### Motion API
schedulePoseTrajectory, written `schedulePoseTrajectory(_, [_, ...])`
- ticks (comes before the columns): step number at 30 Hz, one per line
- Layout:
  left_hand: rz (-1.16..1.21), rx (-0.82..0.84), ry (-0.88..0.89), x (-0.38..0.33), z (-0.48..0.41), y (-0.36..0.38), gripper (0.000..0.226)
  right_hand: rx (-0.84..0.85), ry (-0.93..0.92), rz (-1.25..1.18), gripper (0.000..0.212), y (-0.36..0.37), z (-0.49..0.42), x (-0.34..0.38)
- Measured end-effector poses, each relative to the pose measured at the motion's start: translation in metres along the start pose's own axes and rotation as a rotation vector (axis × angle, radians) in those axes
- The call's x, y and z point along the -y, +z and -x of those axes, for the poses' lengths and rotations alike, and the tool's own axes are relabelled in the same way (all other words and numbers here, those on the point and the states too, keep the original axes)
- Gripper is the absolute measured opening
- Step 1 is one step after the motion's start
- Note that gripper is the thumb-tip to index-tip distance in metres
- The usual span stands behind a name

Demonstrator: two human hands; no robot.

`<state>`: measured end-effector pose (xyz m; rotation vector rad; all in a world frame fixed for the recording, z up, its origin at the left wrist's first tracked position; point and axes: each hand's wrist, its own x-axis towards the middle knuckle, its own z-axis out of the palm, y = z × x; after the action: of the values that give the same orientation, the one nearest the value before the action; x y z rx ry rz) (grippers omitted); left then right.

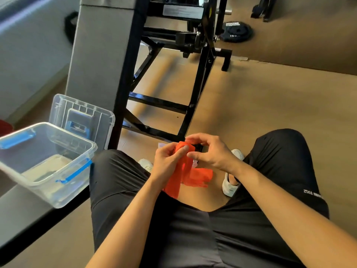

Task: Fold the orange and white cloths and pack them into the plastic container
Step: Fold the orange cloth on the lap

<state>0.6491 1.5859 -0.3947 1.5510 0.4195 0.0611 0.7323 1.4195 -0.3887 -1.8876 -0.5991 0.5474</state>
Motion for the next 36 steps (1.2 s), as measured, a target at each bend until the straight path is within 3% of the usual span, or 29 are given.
schedulePoseTrajectory(4, [0.083,0.093,-0.085,-0.003,0.002,-0.006,0.021,-0.044,-0.01,-0.137,0.023,0.017,0.001,0.0])
schedulePoseTrajectory(8, [-0.112,0.241,-0.093,0.001,0.005,-0.011,0.035,-0.181,-0.035,-0.159,0.015,0.004,-0.005,0.003])
schedulePoseTrajectory(12, [-0.299,0.325,-0.066,0.007,0.002,-0.015,0.011,-0.425,-0.12,-0.166,0.01,-0.035,-0.024,0.032])
schedulePoseTrajectory(13, [-0.315,0.323,-0.075,0.009,0.001,-0.016,0.015,-0.481,-0.128,-0.173,0.007,-0.046,-0.03,0.037])
schedulePoseTrajectory(17, [-0.257,0.227,-0.059,0.009,-0.006,-0.019,0.023,-0.631,-0.104,-0.191,0.014,-0.082,-0.055,0.043])
schedulePoseTrajectory(22, [-0.081,-0.046,-0.005,-0.003,-0.025,-0.019,0.02,-0.713,0.011,-0.154,0.013,-0.096,-0.075,0.032])
schedulePoseTrajectory(26, [-0.207,-0.142,0.087,-0.023,-0.044,-0.024,0.024,-0.66,0.052,-0.085,0.013,-0.1,-0.08,0.029])
schedulePoseTrajectory(32, [-0.172,-0.105,0.116,-0.055,-0.068,-0.059,0.021,-0.227,0.054,-0.211,0.006,-0.106,-0.067,0.031])
schedulePoseTrajectory(36, [-0.153,-0.119,0.162,-0.071,-0.076,-0.074,0.013,-0.332,0.007,-0.22,0.017,-0.107,-0.062,0.023])
